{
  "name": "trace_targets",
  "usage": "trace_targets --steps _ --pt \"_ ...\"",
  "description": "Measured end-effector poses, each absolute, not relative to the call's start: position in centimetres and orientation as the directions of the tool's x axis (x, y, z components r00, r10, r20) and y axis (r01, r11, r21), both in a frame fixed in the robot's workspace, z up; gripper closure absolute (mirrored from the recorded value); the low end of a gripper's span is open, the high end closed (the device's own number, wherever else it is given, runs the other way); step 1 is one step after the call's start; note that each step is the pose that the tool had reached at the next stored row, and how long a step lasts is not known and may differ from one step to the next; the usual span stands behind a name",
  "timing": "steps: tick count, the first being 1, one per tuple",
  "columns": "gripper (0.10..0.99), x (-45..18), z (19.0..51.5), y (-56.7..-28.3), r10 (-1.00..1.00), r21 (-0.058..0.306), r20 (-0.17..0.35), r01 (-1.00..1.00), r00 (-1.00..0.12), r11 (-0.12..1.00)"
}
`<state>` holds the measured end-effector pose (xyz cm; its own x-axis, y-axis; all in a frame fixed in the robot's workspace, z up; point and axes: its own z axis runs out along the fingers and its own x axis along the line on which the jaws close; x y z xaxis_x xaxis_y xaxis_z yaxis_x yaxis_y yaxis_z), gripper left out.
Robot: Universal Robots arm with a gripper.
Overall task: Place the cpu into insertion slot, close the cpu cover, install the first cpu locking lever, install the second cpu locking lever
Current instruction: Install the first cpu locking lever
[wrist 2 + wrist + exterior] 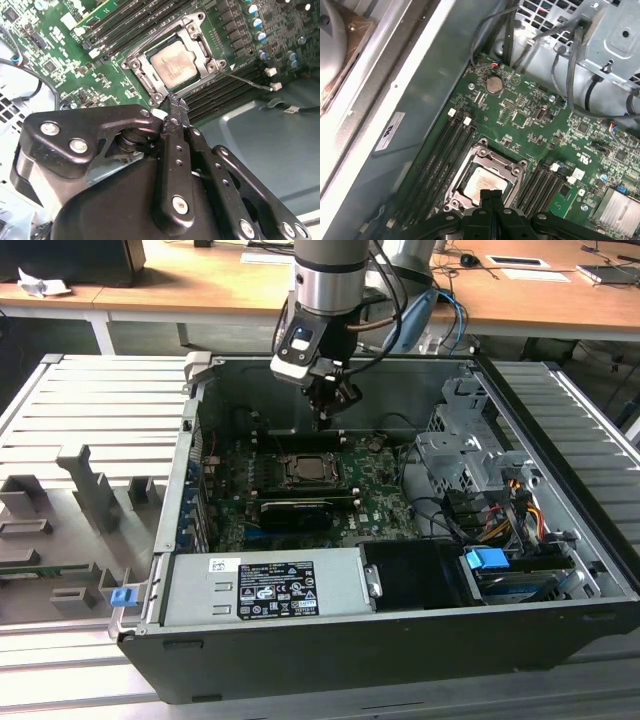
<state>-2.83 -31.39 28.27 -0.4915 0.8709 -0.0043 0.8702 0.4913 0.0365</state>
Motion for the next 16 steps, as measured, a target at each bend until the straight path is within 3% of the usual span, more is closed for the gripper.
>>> trace_targets --steps 4,16 --pt "0.980 -2.83 28.22 -31.39 0.850 0.035 -0.004 0.850 -0.527 0.526" --pt "0.980 -2.83 28.16 -31.39 0.580 0.035 -0.004 0.579 -0.815 0.814"
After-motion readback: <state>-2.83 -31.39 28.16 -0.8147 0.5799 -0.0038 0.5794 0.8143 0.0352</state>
